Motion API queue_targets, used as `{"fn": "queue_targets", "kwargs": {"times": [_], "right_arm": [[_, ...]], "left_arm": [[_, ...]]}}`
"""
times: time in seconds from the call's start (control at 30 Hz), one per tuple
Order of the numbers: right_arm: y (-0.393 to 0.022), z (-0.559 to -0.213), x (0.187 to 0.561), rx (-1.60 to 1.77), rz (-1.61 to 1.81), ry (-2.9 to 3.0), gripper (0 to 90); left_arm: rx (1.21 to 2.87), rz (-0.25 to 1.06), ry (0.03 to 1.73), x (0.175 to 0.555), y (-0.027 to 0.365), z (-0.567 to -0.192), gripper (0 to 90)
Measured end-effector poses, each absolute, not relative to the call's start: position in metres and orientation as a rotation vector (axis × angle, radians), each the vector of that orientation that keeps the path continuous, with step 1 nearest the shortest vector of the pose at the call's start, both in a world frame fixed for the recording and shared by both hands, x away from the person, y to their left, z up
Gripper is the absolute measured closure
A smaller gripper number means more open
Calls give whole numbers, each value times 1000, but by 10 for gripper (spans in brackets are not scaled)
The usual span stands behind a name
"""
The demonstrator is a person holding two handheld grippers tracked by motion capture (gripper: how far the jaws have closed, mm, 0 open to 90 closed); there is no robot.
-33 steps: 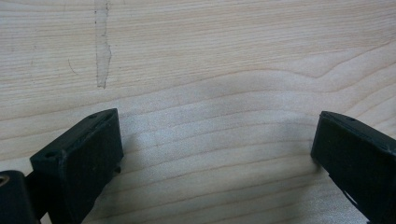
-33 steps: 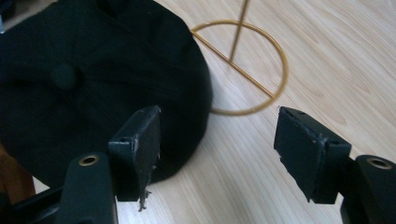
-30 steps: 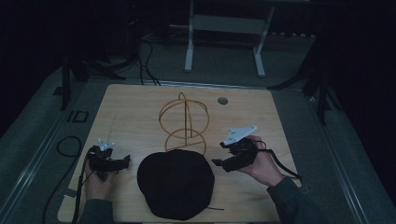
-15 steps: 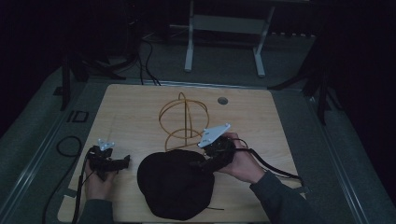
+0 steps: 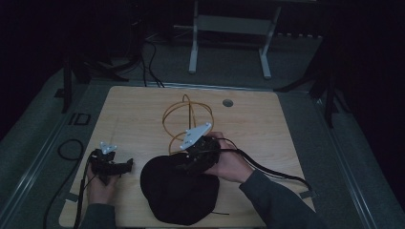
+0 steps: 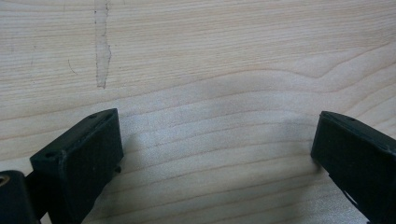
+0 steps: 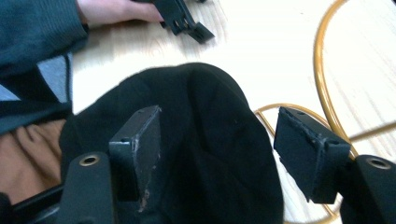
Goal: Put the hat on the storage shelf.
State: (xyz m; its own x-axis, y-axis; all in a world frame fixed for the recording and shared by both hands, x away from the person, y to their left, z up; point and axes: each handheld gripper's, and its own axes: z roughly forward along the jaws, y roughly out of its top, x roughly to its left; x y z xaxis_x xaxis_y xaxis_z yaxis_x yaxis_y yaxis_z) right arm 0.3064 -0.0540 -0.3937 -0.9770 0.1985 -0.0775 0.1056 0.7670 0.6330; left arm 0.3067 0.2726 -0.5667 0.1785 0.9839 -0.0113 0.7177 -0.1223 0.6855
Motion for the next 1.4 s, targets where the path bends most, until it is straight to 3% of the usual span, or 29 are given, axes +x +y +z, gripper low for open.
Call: {"fn": "queue_targets", "kwargs": {"times": [1.03, 1.2, 1.4], "right_arm": [[0, -442, 311, 276, 731, 2965, 324], [4, -449, 314, 284, 681, 2995, 405], [7, -451, 313, 256, 593, 3041, 600]], "left_arm": [[1903, 622, 1596, 307, 272, -567, 18], [1903, 622, 1595, 307, 272, -567, 18], [1902, 623, 1595, 307, 272, -567, 18]]}}
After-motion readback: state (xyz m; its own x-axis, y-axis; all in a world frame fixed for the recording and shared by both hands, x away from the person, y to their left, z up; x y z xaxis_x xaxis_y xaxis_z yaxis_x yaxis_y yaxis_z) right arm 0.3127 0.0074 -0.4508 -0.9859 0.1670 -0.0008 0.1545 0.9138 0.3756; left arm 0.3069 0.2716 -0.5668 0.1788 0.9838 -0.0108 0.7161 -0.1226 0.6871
